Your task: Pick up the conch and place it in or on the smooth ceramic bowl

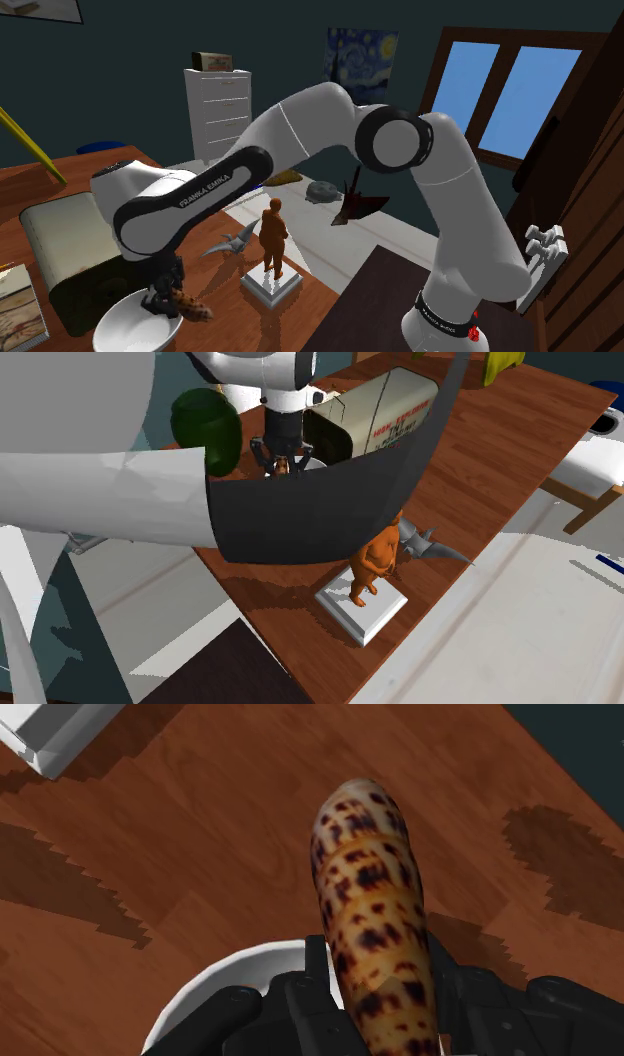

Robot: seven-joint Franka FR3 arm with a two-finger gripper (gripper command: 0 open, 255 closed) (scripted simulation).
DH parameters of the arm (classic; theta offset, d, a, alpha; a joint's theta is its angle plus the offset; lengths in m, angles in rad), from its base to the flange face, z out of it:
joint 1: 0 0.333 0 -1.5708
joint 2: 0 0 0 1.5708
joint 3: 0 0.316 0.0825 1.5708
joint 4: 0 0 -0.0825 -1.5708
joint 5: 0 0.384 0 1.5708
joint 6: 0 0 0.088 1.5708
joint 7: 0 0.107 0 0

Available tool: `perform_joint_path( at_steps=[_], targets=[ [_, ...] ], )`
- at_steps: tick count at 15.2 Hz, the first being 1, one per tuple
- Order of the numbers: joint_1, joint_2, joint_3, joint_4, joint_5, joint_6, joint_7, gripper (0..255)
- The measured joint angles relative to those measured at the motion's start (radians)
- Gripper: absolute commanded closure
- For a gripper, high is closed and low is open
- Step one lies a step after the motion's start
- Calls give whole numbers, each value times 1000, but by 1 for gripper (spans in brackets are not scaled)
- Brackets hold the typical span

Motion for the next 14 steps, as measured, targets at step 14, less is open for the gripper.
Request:
perform_joint_path(
  at_steps=[14],
  targets=[
    [132, 550, -58, 913, -44, -353, -54, 255]
  ],
)
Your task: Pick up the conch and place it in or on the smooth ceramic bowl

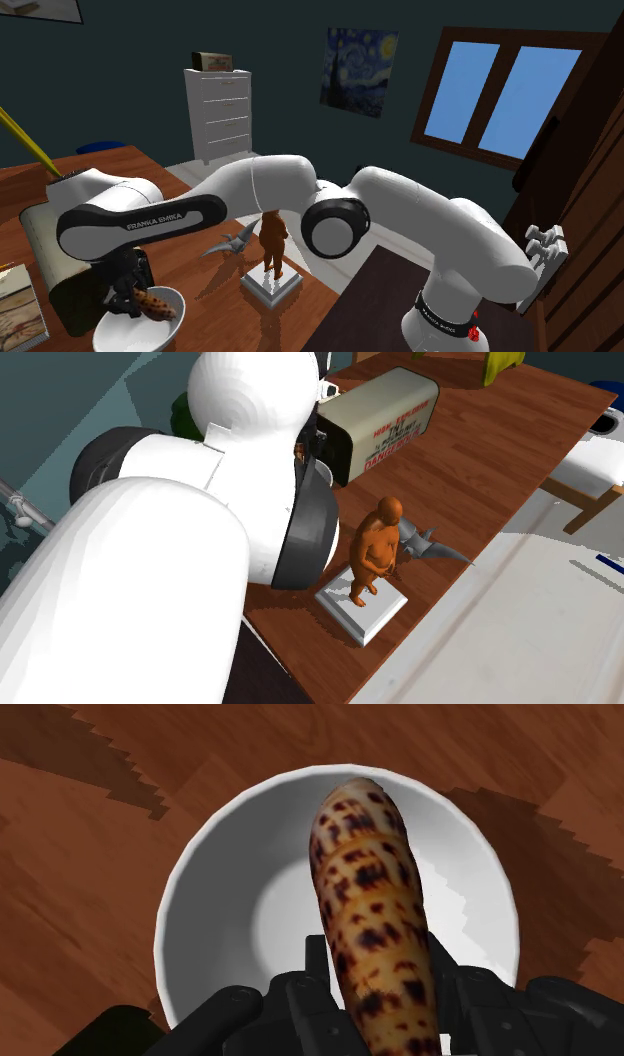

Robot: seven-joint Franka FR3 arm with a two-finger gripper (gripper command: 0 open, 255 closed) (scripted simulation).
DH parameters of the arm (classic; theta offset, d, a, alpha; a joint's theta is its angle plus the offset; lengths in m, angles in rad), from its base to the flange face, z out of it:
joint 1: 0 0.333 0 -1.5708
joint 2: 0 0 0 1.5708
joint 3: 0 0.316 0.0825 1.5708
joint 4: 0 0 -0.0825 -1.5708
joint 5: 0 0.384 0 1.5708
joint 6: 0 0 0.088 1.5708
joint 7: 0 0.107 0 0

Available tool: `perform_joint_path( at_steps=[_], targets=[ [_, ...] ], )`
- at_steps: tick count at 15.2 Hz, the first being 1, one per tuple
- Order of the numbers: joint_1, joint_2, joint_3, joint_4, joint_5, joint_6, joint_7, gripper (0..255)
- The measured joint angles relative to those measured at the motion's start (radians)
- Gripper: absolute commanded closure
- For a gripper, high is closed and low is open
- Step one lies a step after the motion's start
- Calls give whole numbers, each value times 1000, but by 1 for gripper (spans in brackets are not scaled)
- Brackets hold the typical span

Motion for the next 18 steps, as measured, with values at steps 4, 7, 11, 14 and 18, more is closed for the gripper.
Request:
perform_joint_path(
  at_steps=[4, 7, 11, 14, 18],
  targets=[
    [-2, 18, -1, -21, -2, 41, 1, 255],
    [-4, 23, -1, -32, -3, 66, 0, 255],
    [-4, 28, -2, -28, -4, 69, -1, 255],
    [-4, 25, -2, -40, -4, 72, 1, 0],
    [-4, 27, -2, -43, -4, 71, 1, 0]
  ],
)
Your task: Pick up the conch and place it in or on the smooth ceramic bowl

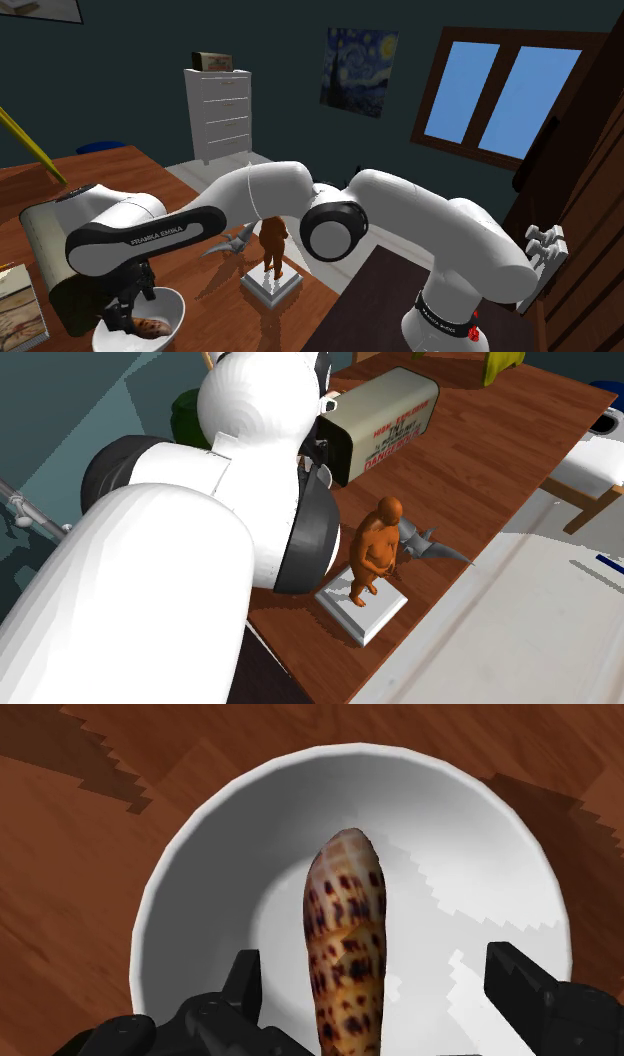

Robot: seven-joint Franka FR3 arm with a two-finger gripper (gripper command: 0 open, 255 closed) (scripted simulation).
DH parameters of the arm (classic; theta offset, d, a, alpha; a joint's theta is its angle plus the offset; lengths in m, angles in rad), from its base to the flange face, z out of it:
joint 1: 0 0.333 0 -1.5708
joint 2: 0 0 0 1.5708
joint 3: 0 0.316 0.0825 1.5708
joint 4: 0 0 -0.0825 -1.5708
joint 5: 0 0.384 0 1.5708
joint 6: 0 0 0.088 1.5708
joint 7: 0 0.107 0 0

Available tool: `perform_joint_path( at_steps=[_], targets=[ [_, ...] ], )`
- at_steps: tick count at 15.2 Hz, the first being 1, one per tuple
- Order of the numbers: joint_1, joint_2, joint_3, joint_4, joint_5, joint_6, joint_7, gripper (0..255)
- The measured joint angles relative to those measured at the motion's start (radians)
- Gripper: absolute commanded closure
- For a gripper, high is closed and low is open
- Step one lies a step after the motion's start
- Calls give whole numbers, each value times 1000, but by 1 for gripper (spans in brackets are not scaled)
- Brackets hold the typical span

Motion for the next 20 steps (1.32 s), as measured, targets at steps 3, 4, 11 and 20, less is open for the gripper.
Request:
perform_joint_path(
  at_steps=[3, 4, 11, 20],
  targets=[
    [11, 27, -2, 79, 2, -50, -5, 0],
    [12, 28, -2, 85, 2, -55, -5, 0],
    [12, 26, -2, 84, 2, -57, -5, 0],
    [13, -223, -62, -553, -147, 602, 208, 0]
  ],
)
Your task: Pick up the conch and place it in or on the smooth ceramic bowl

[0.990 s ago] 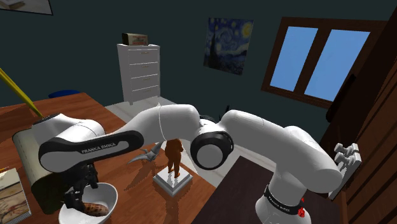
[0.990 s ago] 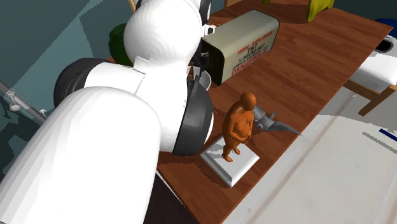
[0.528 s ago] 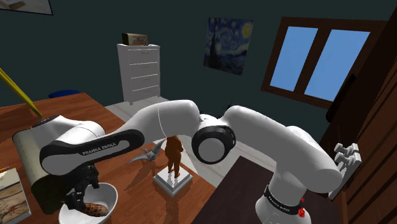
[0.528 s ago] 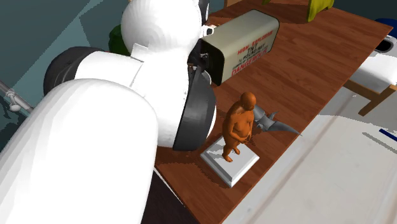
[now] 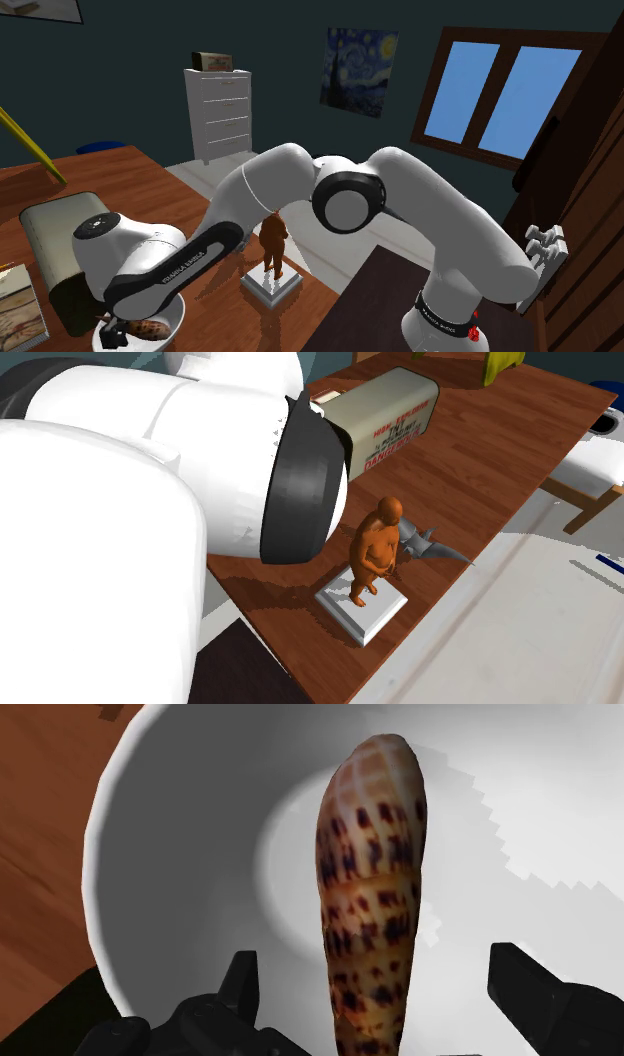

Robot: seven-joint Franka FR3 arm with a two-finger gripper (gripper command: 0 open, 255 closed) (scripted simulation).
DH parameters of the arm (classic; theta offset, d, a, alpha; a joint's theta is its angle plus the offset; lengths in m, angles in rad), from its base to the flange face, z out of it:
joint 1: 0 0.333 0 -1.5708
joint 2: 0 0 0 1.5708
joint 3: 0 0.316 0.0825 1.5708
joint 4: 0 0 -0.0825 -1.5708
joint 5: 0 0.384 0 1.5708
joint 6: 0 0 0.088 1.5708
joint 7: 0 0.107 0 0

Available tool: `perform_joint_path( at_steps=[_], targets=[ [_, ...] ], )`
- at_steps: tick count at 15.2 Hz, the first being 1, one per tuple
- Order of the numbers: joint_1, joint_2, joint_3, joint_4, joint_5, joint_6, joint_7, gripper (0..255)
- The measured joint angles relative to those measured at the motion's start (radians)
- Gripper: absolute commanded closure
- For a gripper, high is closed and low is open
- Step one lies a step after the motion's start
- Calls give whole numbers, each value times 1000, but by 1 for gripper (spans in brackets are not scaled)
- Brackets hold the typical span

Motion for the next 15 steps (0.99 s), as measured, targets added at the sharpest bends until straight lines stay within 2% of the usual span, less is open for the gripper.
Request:
perform_joint_path(
  at_steps=[8, 9, 15],
  targets=[
    [4, 32, -4, 22, -3, 13, 1, 0],
    [4, 32, -4, 22, -3, 13, 1, 255],
    [4, 32, -4, 23, -3, 14, 1, 255]
  ],
)
